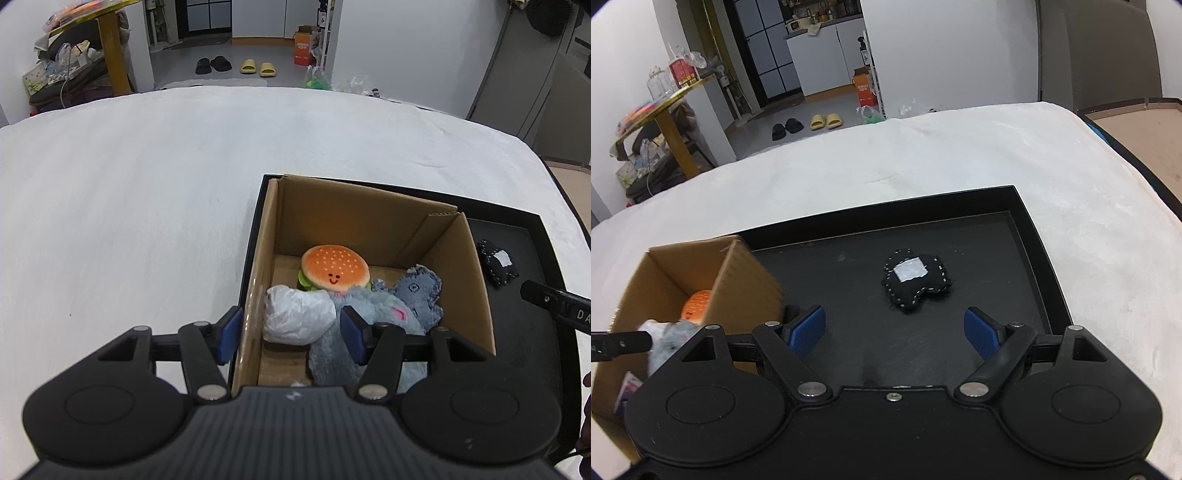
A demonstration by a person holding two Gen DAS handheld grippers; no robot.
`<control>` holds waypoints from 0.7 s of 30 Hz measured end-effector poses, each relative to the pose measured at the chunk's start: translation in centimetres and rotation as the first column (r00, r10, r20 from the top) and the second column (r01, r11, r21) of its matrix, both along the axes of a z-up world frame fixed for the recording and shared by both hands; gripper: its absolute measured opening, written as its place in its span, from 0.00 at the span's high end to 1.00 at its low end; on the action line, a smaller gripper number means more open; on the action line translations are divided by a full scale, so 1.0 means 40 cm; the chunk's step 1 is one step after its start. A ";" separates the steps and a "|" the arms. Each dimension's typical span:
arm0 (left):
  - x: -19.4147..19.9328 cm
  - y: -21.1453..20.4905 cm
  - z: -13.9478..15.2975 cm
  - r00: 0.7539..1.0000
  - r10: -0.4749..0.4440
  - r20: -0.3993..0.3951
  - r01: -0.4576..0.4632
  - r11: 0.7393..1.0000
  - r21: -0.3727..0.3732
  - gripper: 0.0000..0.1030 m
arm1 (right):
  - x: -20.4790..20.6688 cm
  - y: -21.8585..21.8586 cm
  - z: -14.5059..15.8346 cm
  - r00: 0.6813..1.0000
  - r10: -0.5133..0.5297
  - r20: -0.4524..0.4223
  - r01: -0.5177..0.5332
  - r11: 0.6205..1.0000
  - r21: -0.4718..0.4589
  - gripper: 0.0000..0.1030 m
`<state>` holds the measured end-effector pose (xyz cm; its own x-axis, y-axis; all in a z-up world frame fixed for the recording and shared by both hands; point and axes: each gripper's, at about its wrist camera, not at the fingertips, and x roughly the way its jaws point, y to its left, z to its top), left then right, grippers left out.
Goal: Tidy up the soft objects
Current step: 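Move the right gripper toward the black sock bundle on the tray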
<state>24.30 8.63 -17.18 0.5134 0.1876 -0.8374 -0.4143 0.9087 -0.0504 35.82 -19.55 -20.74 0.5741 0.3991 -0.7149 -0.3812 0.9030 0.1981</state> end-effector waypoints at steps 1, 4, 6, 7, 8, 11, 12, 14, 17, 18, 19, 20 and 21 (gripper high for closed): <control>0.004 0.000 -0.001 1.000 0.004 -0.001 -0.004 1.000 0.004 0.45 | 0.006 0.000 -0.005 1.000 0.000 0.001 0.000 1.000 -0.006 0.21; 0.014 0.000 -0.001 1.000 0.016 0.000 -0.016 1.000 0.014 0.45 | 0.023 0.004 -0.018 1.000 -0.001 0.003 0.001 1.000 -0.019 0.21; 0.020 0.000 -0.002 1.000 0.022 -0.001 -0.022 1.000 0.021 0.45 | 0.034 0.007 -0.024 1.000 -0.001 0.002 0.001 1.000 -0.022 0.21; 0.023 -0.001 -0.001 1.000 0.025 -0.002 -0.025 0.999 0.024 0.45 | 0.039 0.009 -0.027 1.000 -0.001 0.002 0.001 1.000 -0.023 0.21; 0.025 -0.001 -0.001 1.000 0.027 -0.003 -0.027 0.999 0.027 0.45 | 0.043 0.010 -0.030 1.000 -0.002 0.001 0.002 1.000 -0.024 0.21; 0.032 -0.002 -0.002 0.999 0.033 -0.006 -0.033 0.999 0.036 0.45 | 0.055 0.015 -0.038 1.000 -0.006 -0.002 0.006 1.000 -0.031 0.21; 0.034 -0.002 -0.003 0.999 0.035 -0.008 -0.034 0.999 0.039 0.45 | 0.059 0.016 -0.041 1.000 -0.008 -0.003 0.008 0.999 -0.032 0.21; 0.037 -0.002 -0.005 0.999 0.039 -0.012 -0.038 0.998 0.044 0.45 | 0.066 0.019 -0.047 1.000 -0.009 -0.007 0.009 0.999 -0.039 0.21; 0.041 0.000 -0.006 0.999 0.045 -0.016 -0.044 0.998 0.053 0.45 | 0.073 0.027 -0.054 1.000 -0.008 -0.005 0.008 0.998 -0.057 0.21; 0.043 0.001 -0.007 0.999 0.047 -0.017 -0.046 0.997 0.055 0.45 | 0.074 0.032 -0.056 1.000 -0.008 -0.006 0.007 0.998 -0.061 0.21; 0.044 0.002 -0.007 0.999 0.050 -0.018 -0.049 0.997 0.058 0.45 | 0.076 0.034 -0.058 1.000 -0.008 -0.006 0.008 0.998 -0.063 0.21; 0.046 0.004 -0.008 0.998 0.054 -0.018 -0.053 0.997 0.059 0.45 | 0.079 0.037 -0.060 1.000 -0.009 -0.006 0.008 0.998 -0.066 0.21; 0.046 0.007 -0.007 0.998 0.058 -0.017 -0.057 0.997 0.061 0.45 | 0.081 0.040 -0.063 1.000 -0.009 -0.004 0.008 0.997 -0.071 0.21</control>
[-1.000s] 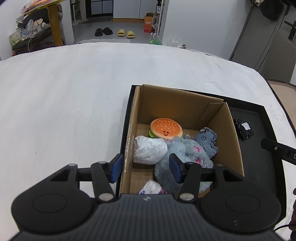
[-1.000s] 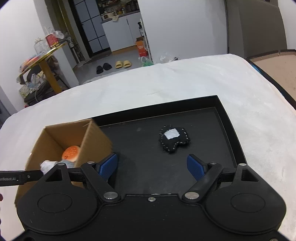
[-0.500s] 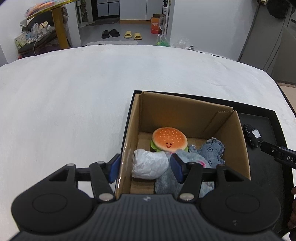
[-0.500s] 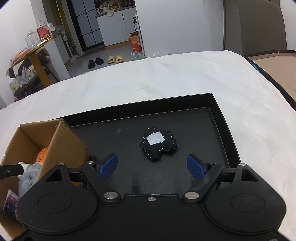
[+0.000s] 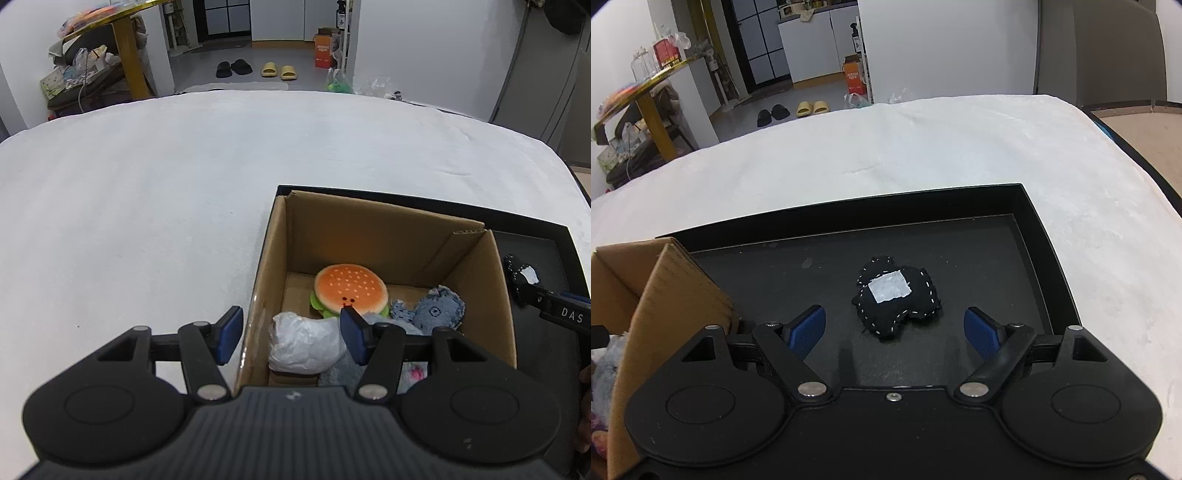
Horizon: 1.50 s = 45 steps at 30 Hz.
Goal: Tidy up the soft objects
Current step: 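Move the right gripper toward the black sock bundle on the tray, then close the right gripper on the black sock bundle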
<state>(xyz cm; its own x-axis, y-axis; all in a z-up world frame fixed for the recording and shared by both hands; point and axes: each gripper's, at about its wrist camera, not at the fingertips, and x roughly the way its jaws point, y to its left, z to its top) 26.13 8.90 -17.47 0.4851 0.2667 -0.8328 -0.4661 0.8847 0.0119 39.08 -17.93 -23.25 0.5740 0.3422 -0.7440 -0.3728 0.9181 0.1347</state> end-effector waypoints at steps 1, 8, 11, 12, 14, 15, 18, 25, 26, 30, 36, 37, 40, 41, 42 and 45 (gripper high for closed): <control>0.000 0.003 0.000 1.000 0.004 0.001 -0.004 1.000 0.001 0.45 | 0.000 0.002 -0.003 1.000 0.000 0.002 0.000 1.000 -0.005 0.21; 0.001 0.015 -0.005 1.000 0.016 0.001 -0.016 1.000 -0.002 0.45 | 0.008 0.033 -0.016 1.000 0.016 0.014 -0.015 0.999 -0.040 0.24; -0.001 0.015 -0.006 1.000 0.017 0.003 -0.017 1.000 -0.008 0.45 | 0.011 0.042 -0.023 1.000 0.021 0.013 -0.021 0.999 -0.049 0.34; -0.001 0.015 -0.006 1.000 0.016 0.003 -0.016 1.000 -0.007 0.45 | 0.012 0.045 -0.024 1.000 0.024 0.016 -0.024 0.998 -0.056 0.45; -0.005 0.017 -0.005 1.000 0.016 0.006 -0.016 1.000 -0.009 0.45 | 0.008 0.050 -0.027 0.999 0.023 0.028 -0.021 0.996 -0.088 0.61; -0.006 0.018 -0.006 1.000 0.018 0.007 -0.018 1.000 -0.010 0.45 | 0.009 0.048 -0.028 0.999 0.016 0.029 -0.013 0.995 -0.098 0.64; -0.010 0.023 -0.004 1.000 0.024 0.011 -0.024 1.000 -0.015 0.45 | 0.007 0.033 -0.022 0.999 0.000 0.033 0.003 0.996 -0.090 0.85; -0.025 0.023 0.005 0.999 0.026 0.026 -0.026 0.999 -0.023 0.45 | -0.020 0.010 -0.001 0.999 0.006 0.044 -0.002 0.996 -0.093 0.99; -0.027 0.022 0.006 0.999 0.027 0.030 -0.026 0.999 -0.024 0.45 | -0.023 0.006 0.001 0.999 0.006 0.041 -0.002 0.996 -0.090 0.99; -0.036 0.023 0.013 0.999 0.026 0.037 -0.025 0.999 -0.030 0.45 | -0.035 -0.009 0.013 0.999 -0.003 0.045 0.006 0.997 -0.081 1.00; -0.045 0.031 0.017 0.998 0.031 0.048 -0.030 0.999 -0.036 0.45 | -0.054 -0.028 0.019 0.999 -0.024 0.037 0.026 0.997 -0.075 0.98; -0.044 0.033 0.016 0.998 0.034 0.048 -0.032 0.999 -0.036 0.45 | -0.054 -0.031 0.019 0.999 -0.032 0.031 0.035 0.997 -0.072 0.95; -0.040 0.034 0.015 0.998 0.035 0.050 -0.033 0.999 -0.037 0.45 | -0.048 -0.034 0.020 0.999 -0.049 0.024 0.050 0.997 -0.058 0.53; -0.039 0.033 0.014 0.998 0.033 0.050 -0.032 0.999 -0.037 0.45 | -0.046 -0.030 0.019 0.998 -0.050 0.031 0.052 0.996 -0.069 0.45; -0.037 0.033 0.013 0.998 0.032 0.049 -0.031 0.999 -0.037 0.45 | -0.044 -0.025 0.020 0.998 -0.052 0.046 0.055 0.995 -0.078 0.46; -0.036 0.034 0.009 0.998 0.033 0.044 -0.031 0.999 -0.039 0.45 | -0.025 -0.010 0.014 0.998 -0.038 0.048 0.042 0.996 -0.082 0.44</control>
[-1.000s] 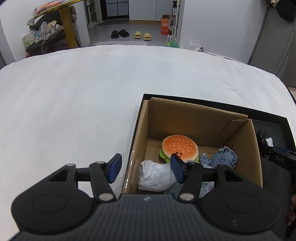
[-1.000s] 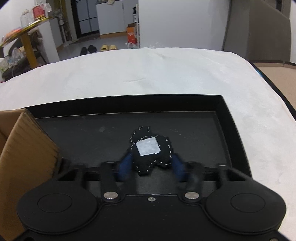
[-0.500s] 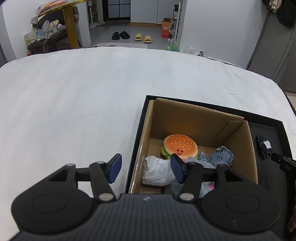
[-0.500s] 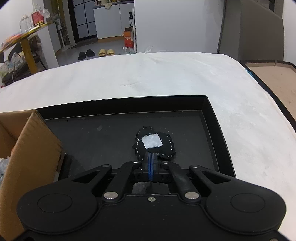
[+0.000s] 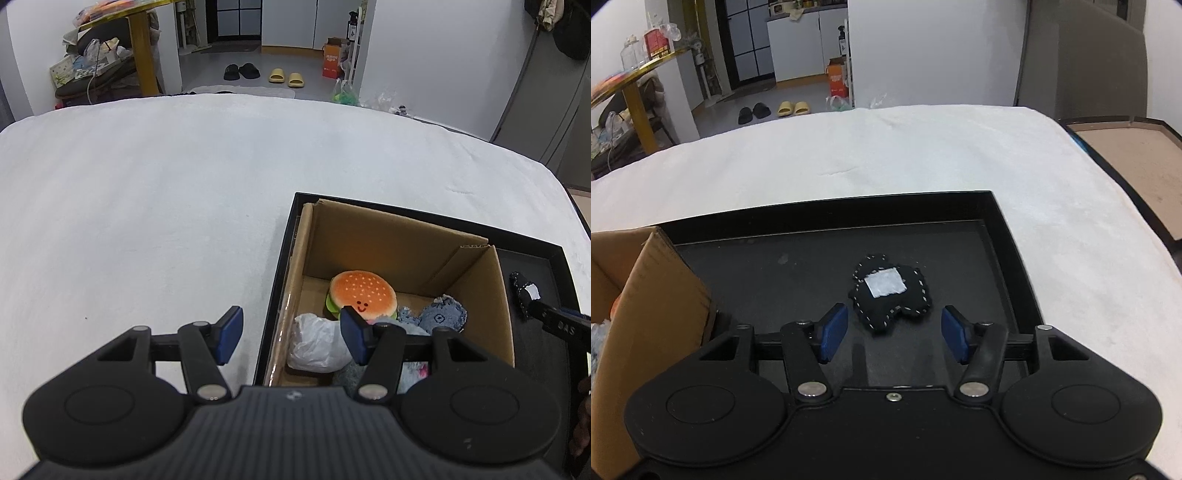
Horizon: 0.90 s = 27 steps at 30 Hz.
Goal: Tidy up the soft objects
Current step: 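Close the right gripper on the black sock bundle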
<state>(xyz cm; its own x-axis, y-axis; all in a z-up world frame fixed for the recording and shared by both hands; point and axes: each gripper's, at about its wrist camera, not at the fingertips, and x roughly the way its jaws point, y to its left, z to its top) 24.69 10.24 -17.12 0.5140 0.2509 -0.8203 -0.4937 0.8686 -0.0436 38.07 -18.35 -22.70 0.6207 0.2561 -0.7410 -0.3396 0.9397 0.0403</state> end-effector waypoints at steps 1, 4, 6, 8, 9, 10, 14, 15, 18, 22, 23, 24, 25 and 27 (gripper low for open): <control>0.000 0.001 -0.001 1.000 0.002 -0.002 -0.002 1.000 -0.001 0.45 | 0.009 0.006 -0.004 1.000 0.001 -0.002 -0.001 1.000 -0.003 0.43; 0.006 0.001 -0.005 1.000 0.001 -0.007 -0.001 1.000 -0.004 0.45 | 0.030 0.024 -0.015 1.000 0.003 -0.001 -0.003 1.000 -0.023 0.34; 0.011 -0.001 -0.008 1.000 -0.005 -0.013 0.005 1.000 -0.003 0.45 | 0.041 0.034 -0.020 1.000 0.009 -0.001 -0.009 1.000 -0.029 0.27; 0.014 -0.003 -0.010 1.000 -0.009 -0.019 0.009 1.000 -0.004 0.45 | 0.050 0.043 -0.027 1.000 0.013 0.001 -0.013 0.999 -0.044 0.24; 0.015 -0.004 -0.011 1.000 -0.010 -0.021 0.010 1.000 -0.003 0.45 | 0.055 0.047 -0.031 1.000 0.013 0.001 -0.013 0.999 -0.052 0.24; 0.016 -0.005 -0.010 1.000 -0.009 -0.021 0.009 1.000 -0.001 0.45 | 0.059 0.049 -0.037 1.000 0.014 -0.002 -0.014 0.998 -0.057 0.24; 0.019 -0.011 -0.011 1.000 -0.008 -0.024 0.008 1.000 0.002 0.45 | 0.069 0.049 -0.051 1.000 0.015 -0.017 -0.016 0.999 -0.051 0.34; 0.019 -0.013 -0.013 1.000 -0.008 -0.024 0.008 1.000 0.003 0.45 | 0.069 0.048 -0.054 1.000 0.017 -0.020 -0.018 0.999 -0.047 0.51; 0.015 -0.015 -0.009 1.000 -0.005 -0.022 0.006 1.000 0.005 0.45 | 0.066 0.042 -0.058 0.999 0.014 -0.041 -0.016 0.999 -0.047 0.59; 0.010 -0.018 0.000 1.000 -0.007 -0.014 0.007 1.000 0.008 0.45 | 0.045 0.016 -0.055 0.999 -0.016 -0.046 0.014 0.999 -0.035 0.63; 0.007 -0.019 0.003 1.000 -0.008 -0.011 0.008 1.000 0.009 0.45 | 0.038 0.009 -0.054 0.999 -0.023 -0.048 0.022 0.999 -0.033 0.63; 0.004 -0.021 0.005 1.000 -0.009 -0.009 0.009 1.000 0.010 0.45 | 0.029 0.004 -0.054 0.998 -0.029 -0.048 0.027 0.999 -0.035 0.63; 0.001 -0.021 0.006 1.000 -0.010 -0.006 0.010 1.000 0.009 0.45 | 0.020 -0.002 -0.052 0.998 -0.033 -0.048 0.031 0.999 -0.034 0.63; -0.006 -0.024 0.008 1.000 -0.012 -0.003 0.012 1.000 0.007 0.45 | 0.001 -0.011 -0.047 0.998 -0.038 -0.046 0.037 0.999 -0.034 0.63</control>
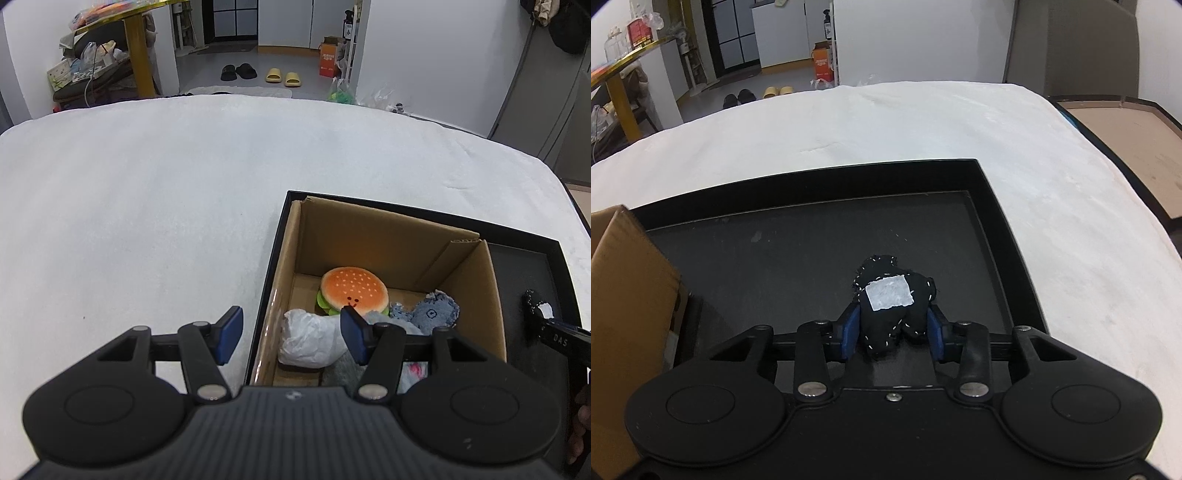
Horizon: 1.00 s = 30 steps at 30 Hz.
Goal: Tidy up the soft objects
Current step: 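Close the right gripper on the black sock bundle, then lift the black sock bundle over the box with the right gripper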
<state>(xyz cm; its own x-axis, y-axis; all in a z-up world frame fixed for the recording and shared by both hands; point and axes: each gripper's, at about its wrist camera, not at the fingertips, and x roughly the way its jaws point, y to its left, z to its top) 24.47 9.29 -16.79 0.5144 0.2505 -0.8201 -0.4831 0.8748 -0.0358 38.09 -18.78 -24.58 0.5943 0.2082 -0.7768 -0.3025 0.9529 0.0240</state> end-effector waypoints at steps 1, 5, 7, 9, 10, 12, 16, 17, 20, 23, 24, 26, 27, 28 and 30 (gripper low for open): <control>-0.004 0.000 0.001 1.000 0.000 0.000 0.000 1.000 -0.001 0.45 | -0.007 -0.005 0.004 1.000 -0.004 0.002 0.004 1.000 0.001 0.63; -0.019 0.001 0.008 1.000 -0.006 0.006 0.006 1.000 -0.010 0.45 | -0.028 -0.020 0.023 1.000 -0.011 0.014 0.011 1.000 0.005 0.64; -0.027 0.001 0.012 1.000 -0.010 0.009 0.010 1.000 -0.014 0.45 | -0.039 -0.025 0.037 1.000 -0.013 0.024 0.013 1.000 0.010 0.64; -0.035 0.002 0.015 1.000 -0.013 0.012 0.014 1.000 -0.017 0.45 | -0.049 -0.031 0.053 0.999 -0.014 0.033 0.014 1.000 0.015 0.64; -0.039 0.002 0.017 1.000 -0.016 0.014 0.016 1.000 -0.019 0.45 | -0.050 -0.034 0.060 0.999 -0.014 0.037 0.014 1.000 0.017 0.64; -0.047 0.000 0.018 1.000 -0.020 0.017 0.020 1.000 -0.021 0.45 | -0.061 -0.038 0.075 0.999 -0.014 0.046 0.013 1.000 0.023 0.64; -0.063 0.003 0.022 0.999 -0.022 0.029 0.023 0.999 -0.027 0.45 | -0.082 -0.050 0.113 0.999 -0.015 0.031 0.012 0.995 0.098 0.64; -0.066 0.005 0.024 0.999 -0.023 0.032 0.024 0.999 -0.029 0.45 | -0.090 -0.048 0.124 0.999 -0.012 0.039 0.008 0.995 0.099 0.64; -0.074 0.007 0.027 0.999 -0.027 0.041 0.029 0.999 -0.036 0.45 | -0.107 -0.042 0.151 0.998 0.000 0.058 -0.006 0.994 0.109 0.64; -0.084 0.011 0.029 0.998 -0.033 0.047 0.035 0.998 -0.042 0.45 | -0.120 -0.033 0.173 0.997 0.008 0.075 -0.017 0.993 0.115 0.64; -0.087 0.013 0.029 0.998 -0.035 0.049 0.037 0.998 -0.044 0.45 | -0.125 -0.031 0.178 0.997 0.010 0.079 -0.019 0.993 0.116 0.64; -0.094 0.016 0.028 0.998 -0.037 0.053 0.039 0.998 -0.048 0.45 | -0.135 -0.025 0.188 0.996 0.015 0.086 -0.025 0.993 0.118 0.64; -0.096 0.018 0.028 0.998 -0.039 0.054 0.042 0.998 -0.050 0.45 | -0.138 -0.022 0.192 0.996 0.018 0.089 -0.029 0.993 0.119 0.64; -0.099 0.021 0.028 0.998 -0.039 0.056 0.042 0.998 -0.051 0.45 | -0.141 -0.019 0.194 0.996 0.021 0.092 -0.032 0.992 0.118 0.64; -0.103 0.026 0.028 0.998 -0.038 0.058 0.041 0.998 -0.053 0.45 | -0.152 -0.015 0.202 0.995 0.027 0.098 -0.039 0.992 0.118 0.64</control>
<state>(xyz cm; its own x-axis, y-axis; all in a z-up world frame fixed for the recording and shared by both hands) 20.36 10.34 -15.68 0.5695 0.1845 -0.8010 -0.4437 0.8893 -0.1106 32.03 -19.36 -16.52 0.6561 0.3171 -0.6849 -0.3402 0.9343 0.1066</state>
